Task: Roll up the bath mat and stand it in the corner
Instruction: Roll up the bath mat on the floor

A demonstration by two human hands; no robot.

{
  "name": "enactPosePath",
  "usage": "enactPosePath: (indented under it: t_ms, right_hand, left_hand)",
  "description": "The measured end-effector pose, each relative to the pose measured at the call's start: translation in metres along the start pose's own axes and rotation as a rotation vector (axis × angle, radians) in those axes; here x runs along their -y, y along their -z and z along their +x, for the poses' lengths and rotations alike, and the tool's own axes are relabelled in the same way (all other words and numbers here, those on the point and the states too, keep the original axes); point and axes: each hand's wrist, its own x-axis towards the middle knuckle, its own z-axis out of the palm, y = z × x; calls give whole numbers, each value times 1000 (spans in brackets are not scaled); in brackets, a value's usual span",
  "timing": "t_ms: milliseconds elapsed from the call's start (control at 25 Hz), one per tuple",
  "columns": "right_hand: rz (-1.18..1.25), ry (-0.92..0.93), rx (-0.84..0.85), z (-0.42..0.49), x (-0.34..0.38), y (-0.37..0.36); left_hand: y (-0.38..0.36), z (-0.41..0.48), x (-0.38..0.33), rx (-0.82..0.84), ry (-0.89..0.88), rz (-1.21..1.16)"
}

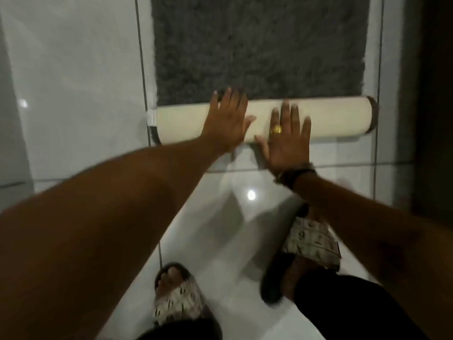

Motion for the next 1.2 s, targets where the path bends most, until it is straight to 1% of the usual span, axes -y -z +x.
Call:
enactPosePath:
  t_ms: [40,120,200,280,360,400,520,640,680,760,800,840,880,920,1000,1040,1120,1200]
  right_hand:
    - [9,4,-57,10,4,-8]
    - [59,14,-100,34,-1,-17]
    - [57,-16,-166,51,-10,-19]
    - [76,5,-181,70,-4,-11]
    - [56,-16,-143,89,-5,6]
    - [39,-20,-112,99,-6,15]
    - [39,-96,0,137,-3,48]
    - [26,-163,156,160,6,80]
    - [15,-182,189,166,5,83]
    - [-14,-184,206,167,-2,88]
    - [-17,-149,202,165,-5,90]
    - [-21,-96,160,159,-8,87]
    - [-10,-27,81,150,-13,80]
    - [6,62,13,142,-14,75]
    - [17,246,-31,141,-11,66]
    - [7,263,-20,146,-11,64]
    - [53,226,-3,175,-8,65]
    - [62,198,10,217,-8,74]
  left_hand:
    - [0,11,4,-17,16,21]
    - [2,22,16,-63,35,-8]
    - [5,33,17,-153,17,-53]
    - [17,34,21,-220,121,-49]
    - [33,35,13,-214,225,-11]
    - [38,28,6,-173,262,-11]
    - [49,24,-6,-60,297,-93]
    - [67,33,-9,-29,443,-163]
    - [66,39,-9,-23,459,-176]
    - [68,52,-10,-20,476,-178]
    - [70,62,-5,-36,484,-196]
    - [72,74,4,-49,485,-187]
    - [75,92,11,-74,477,-186]
    - [80,111,20,-105,472,-193]
    - [90,137,43,-135,457,-234]
    - [93,148,50,-146,417,-243]
    - [101,165,58,-182,349,-250]
    - [113,174,54,-262,343,-298]
